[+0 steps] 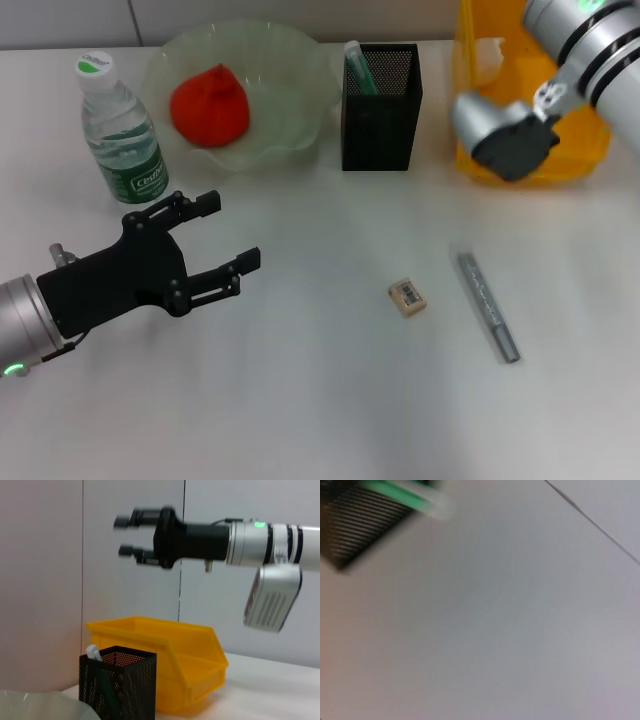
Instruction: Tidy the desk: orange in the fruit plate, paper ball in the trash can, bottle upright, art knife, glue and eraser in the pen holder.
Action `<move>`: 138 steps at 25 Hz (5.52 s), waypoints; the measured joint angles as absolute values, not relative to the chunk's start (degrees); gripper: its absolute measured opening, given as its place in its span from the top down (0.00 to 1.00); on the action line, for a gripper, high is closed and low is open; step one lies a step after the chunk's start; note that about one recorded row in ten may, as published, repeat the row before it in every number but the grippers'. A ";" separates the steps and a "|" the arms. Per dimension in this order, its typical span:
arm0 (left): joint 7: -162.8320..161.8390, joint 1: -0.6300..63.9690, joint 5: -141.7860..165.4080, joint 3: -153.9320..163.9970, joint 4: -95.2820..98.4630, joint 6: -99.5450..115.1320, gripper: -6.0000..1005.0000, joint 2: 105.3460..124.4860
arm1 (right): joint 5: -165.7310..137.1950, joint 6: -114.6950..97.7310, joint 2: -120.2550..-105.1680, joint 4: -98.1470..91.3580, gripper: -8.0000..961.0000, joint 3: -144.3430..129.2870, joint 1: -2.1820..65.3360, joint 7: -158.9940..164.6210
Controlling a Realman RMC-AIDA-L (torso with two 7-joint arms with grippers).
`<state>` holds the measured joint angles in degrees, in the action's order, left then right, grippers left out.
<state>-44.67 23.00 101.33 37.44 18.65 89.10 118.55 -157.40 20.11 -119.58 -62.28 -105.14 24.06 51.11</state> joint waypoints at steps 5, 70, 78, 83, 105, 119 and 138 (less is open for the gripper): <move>-45.10 22.94 101.34 37.44 18.04 89.05 0.16 118.56 | -144.29 24.21 -119.57 -69.71 0.40 -105.58 20.62 61.94; -56.41 23.57 111.76 43.32 24.52 95.53 0.16 115.77 | -130.86 -99.39 -119.03 -65.89 0.14 -59.72 37.66 111.68; -57.24 23.53 111.74 43.32 24.37 94.72 0.16 115.84 | -136.88 -90.42 -119.05 -62.49 0.15 -70.72 39.90 107.55; -58.08 23.61 111.72 43.10 24.40 94.28 0.16 115.98 | -137.00 -88.78 -119.05 -58.18 0.15 -72.04 42.52 103.51; -58.80 23.65 111.55 42.78 24.31 92.90 0.16 116.27 | -135.52 -78.71 -119.44 -46.66 0.19 -77.14 45.11 94.44; -58.80 23.23 111.35 42.80 24.07 92.62 0.16 116.34 | -135.52 -76.96 -119.52 -45.84 0.38 -78.16 45.17 93.85; -59.58 23.55 111.27 42.23 24.24 92.25 0.16 116.36 | -134.91 -77.23 -119.35 -46.87 0.54 -76.96 45.95 95.64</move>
<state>-59.58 23.55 111.27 42.23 24.24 92.25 116.36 -134.91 -77.23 -119.35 -46.87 -76.96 45.95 95.64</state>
